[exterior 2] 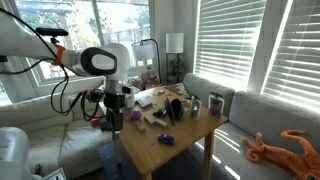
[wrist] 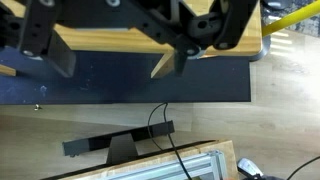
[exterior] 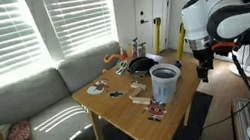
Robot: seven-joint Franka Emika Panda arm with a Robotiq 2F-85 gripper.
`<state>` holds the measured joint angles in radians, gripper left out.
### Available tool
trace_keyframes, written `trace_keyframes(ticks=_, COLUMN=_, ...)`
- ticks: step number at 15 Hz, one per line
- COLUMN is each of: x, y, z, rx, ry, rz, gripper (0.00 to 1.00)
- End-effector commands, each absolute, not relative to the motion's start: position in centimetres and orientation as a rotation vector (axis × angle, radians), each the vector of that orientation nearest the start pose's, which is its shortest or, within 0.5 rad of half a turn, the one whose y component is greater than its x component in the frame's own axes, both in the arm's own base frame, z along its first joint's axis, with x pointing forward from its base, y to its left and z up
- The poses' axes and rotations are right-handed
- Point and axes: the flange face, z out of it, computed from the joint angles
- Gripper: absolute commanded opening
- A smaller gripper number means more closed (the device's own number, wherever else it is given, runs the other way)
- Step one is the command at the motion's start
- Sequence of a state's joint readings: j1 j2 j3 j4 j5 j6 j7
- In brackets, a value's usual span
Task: Put a wooden chip in the black pouch
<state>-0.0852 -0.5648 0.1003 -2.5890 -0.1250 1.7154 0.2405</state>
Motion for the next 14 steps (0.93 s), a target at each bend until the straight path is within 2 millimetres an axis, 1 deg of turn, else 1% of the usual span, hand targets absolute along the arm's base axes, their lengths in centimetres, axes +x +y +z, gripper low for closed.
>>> trace_keyframes(ticks=1, x=33.4, y=-0.7, z=42.2, rx=-3.296, ry=0.35, rz=0.486, gripper=1.0)
trace_keyframes(ticks=6, x=33.4, y=-0.7, z=42.2, rx=-3.296, ry=0.35, rz=0.486, gripper=1.0)
trace_keyframes(ticks=7, x=33.7, y=-0.8, z=43.5, rx=-3.338, ry=0.448, rz=0.312, gripper=1.0)
trace_keyframes(ticks=8, x=34.0, y=-1.0, z=44.6, rx=-3.368, ry=0.454, rz=0.231, gripper=1.0)
trace_keyframes(ticks=11, x=34.5, y=-1.9, z=49.0, rx=-3.385, ry=0.541, rz=-0.011, gripper=1.0)
trace_keyframes(ticks=12, x=34.6, y=-2.3, z=50.0, rx=-3.374, ry=0.585, rz=-0.083, gripper=1.0)
trace_keyframes(ticks=14, x=35.1, y=-3.5, z=51.1, rx=-3.301, ry=0.714, rz=-0.204, gripper=1.0)
